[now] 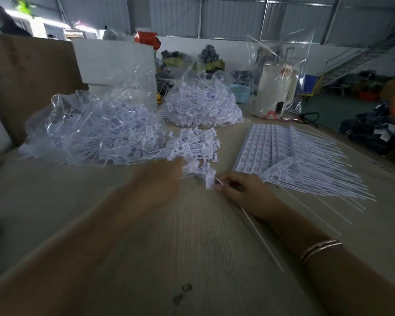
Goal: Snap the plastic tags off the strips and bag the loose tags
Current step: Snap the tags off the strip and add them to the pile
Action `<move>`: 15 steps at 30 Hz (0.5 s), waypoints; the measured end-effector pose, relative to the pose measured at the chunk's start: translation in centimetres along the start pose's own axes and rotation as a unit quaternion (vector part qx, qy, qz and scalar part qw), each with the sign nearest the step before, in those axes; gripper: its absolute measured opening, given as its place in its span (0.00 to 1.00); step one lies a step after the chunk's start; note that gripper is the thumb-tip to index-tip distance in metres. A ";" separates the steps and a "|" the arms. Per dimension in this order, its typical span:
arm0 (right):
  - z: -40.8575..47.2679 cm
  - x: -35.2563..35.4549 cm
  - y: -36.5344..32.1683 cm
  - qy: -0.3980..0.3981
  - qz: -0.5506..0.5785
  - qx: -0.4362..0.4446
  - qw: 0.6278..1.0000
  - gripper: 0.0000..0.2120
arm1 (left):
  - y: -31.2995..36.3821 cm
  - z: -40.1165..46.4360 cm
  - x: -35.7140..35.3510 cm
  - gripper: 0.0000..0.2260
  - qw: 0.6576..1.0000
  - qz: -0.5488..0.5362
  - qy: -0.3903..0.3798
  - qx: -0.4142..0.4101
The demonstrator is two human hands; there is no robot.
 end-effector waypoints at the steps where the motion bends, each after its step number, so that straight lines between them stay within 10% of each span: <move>1: 0.0 0.0 0.1 0.011 0.004 0.000 1.000 0.11 | -0.6 1.5 0.5 0.12 0.999 -0.005 0.031 0.006; 9: -0.1 -0.3 -0.2 0.011 0.006 0.016 1.000 0.13 | -0.4 8.0 0.3 0.24 0.993 0.049 0.055 0.090; 11: -0.1 -0.3 -0.4 0.033 0.006 0.028 0.999 0.16 | 0.9 6.3 -1.0 0.22 0.992 -0.076 0.102 0.013; 15: 0.0 -0.9 -1.5 0.049 -0.029 0.077 0.995 0.20 | 3.4 1.9 -3.5 0.19 0.940 -0.327 -0.091 -0.029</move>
Point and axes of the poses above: each hand's wrist, its own z-axis towards the middle knuckle, its own x-axis out of the back of the hand, y = z × x, the point moved 1 cm from there along z, towards the middle knuckle, and after that the axes turned 3 degrees about x, right-handed, at the moved point
